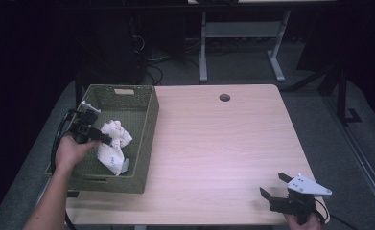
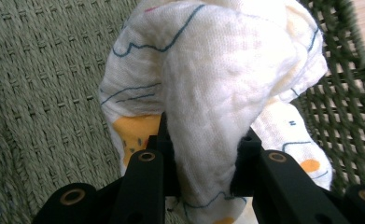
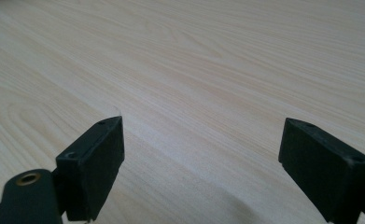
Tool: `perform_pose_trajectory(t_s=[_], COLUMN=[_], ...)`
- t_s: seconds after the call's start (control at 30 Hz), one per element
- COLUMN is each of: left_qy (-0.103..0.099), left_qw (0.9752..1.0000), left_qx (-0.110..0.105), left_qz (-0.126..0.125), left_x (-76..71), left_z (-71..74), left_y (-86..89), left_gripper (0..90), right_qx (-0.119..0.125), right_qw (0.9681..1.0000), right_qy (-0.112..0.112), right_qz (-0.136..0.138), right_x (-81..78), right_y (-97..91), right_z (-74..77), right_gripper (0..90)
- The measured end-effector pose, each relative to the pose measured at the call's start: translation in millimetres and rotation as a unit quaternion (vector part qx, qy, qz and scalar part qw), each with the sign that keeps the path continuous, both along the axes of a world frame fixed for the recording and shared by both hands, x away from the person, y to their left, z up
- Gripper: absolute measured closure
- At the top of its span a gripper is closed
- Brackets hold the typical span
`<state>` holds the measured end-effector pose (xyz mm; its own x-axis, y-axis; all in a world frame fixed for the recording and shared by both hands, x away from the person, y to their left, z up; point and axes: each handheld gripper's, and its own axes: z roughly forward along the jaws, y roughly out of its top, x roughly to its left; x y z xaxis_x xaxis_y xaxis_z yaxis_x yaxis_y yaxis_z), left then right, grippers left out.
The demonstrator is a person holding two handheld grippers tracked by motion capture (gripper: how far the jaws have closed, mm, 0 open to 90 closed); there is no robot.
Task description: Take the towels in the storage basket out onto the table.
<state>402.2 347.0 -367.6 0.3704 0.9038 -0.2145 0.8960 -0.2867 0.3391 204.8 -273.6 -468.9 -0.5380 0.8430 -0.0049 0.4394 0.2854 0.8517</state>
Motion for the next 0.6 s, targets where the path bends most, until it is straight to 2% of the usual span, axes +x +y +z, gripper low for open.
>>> perform_pose_trajectory(t_s=[0.13,0.2,0.33,0.6], left_qy=[-0.008,-0.013,-0.017,-0.017], left_qw=[0.9991,0.9968,0.9947,0.9863], left_qx=[-0.041,-0.078,-0.101,-0.164], left_qz=[0.008,0.014,0.009,0.015], left_x=[-2.9,-4.6,-6.8,-8.6], left_z=[6.2,9.7,15.4,22.8], left_y=[9.6,14.8,19.6,28.8], left_gripper=[70.6,70.6,70.4,70.3], right_qx=[0.001,0.002,0.001,0.001], right_qw=[1.0000,1.0000,1.0000,1.0000], right_qy=[0.000,0.000,0.000,0.000], right_qz=[-0.001,-0.001,0.000,0.000], right_x=[-0.2,0.0,0.3,0.6], right_y=[-0.2,-0.6,0.0,-0.3], right_z=[0.1,-0.1,-0.1,0.0], right_gripper=[13.8,13.8,13.8,13.8])
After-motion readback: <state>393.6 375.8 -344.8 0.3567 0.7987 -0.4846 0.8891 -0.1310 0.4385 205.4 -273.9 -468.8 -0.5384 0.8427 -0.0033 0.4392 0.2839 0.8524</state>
